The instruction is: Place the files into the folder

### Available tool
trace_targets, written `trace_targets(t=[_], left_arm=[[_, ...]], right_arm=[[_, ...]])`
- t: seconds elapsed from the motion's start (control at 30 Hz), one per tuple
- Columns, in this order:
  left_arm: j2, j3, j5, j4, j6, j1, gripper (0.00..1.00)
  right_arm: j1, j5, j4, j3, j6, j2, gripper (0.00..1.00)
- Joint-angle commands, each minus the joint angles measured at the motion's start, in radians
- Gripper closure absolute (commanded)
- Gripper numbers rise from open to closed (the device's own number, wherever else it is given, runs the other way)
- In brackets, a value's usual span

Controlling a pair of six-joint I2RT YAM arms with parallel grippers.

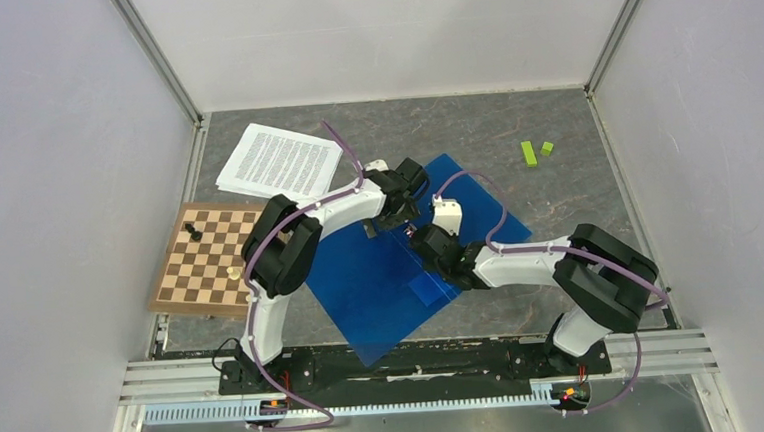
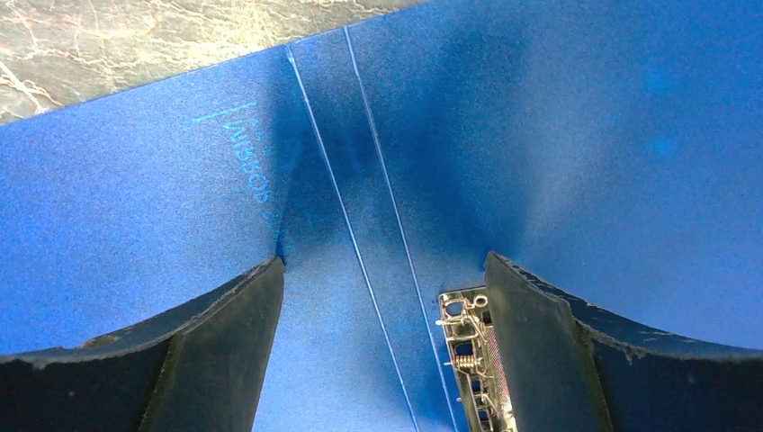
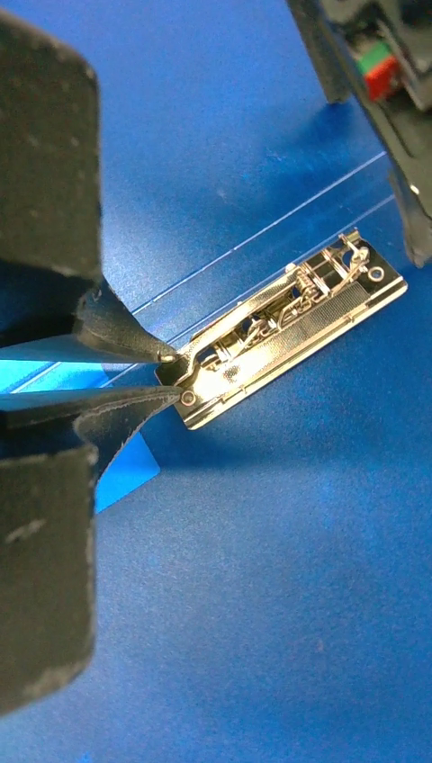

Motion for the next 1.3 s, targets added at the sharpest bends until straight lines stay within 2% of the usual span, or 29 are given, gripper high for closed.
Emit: trace_targets(t=[0.0, 0.13, 0.23, 0.4, 0.53, 0.7, 0.9, 1.03, 1.17, 1.27], left_arm=[[0.152, -0.134, 0.105, 0.009, -0.031, 0.008, 0.11], [0.147, -0.142, 0.104, 0.018, -0.030, 0.010, 0.11], [0.149, -0.145, 0.103, 0.020, -0.027, 0.010, 0.11], [0.141, -0.152, 0.102, 0.028, -0.025, 0.011, 0.11], [0.137, -0.153, 0.102, 0.034, -0.020, 0.012, 0.11], [0.125, -0.167, 0.116, 0.062, 0.005, 0.011, 0.12], [0.095, -0.197, 0.163, 0.117, 0.053, 0.006, 0.14], [0.076, -0.226, 0.196, 0.143, 0.081, -0.005, 0.15], [0.054, -0.262, 0.244, 0.189, 0.125, -0.017, 0.16], [0.041, -0.277, 0.267, 0.201, 0.144, -0.021, 0.17]], right_arm=[[-0.067, -0.079, -0.356, -0.060, 0.037, 0.143, 0.87], [-0.081, -0.054, -0.419, -0.030, 0.067, 0.172, 0.80], [-0.083, -0.078, -0.398, -0.045, 0.075, 0.163, 0.74], [-0.088, -0.115, -0.351, -0.094, 0.094, 0.124, 0.69], [-0.092, -0.178, -0.230, -0.175, 0.073, 0.038, 0.70], [-0.091, -0.349, -0.008, -0.278, 0.033, -0.050, 0.84], [-0.026, -0.407, 0.148, -0.294, -0.015, -0.086, 0.81], [-0.001, -0.333, 0.167, -0.293, -0.084, -0.201, 0.72], [-0.001, -0.194, 0.147, -0.270, -0.225, -0.324, 0.63], [-0.003, -0.110, 0.135, -0.236, -0.325, -0.355, 0.54]])
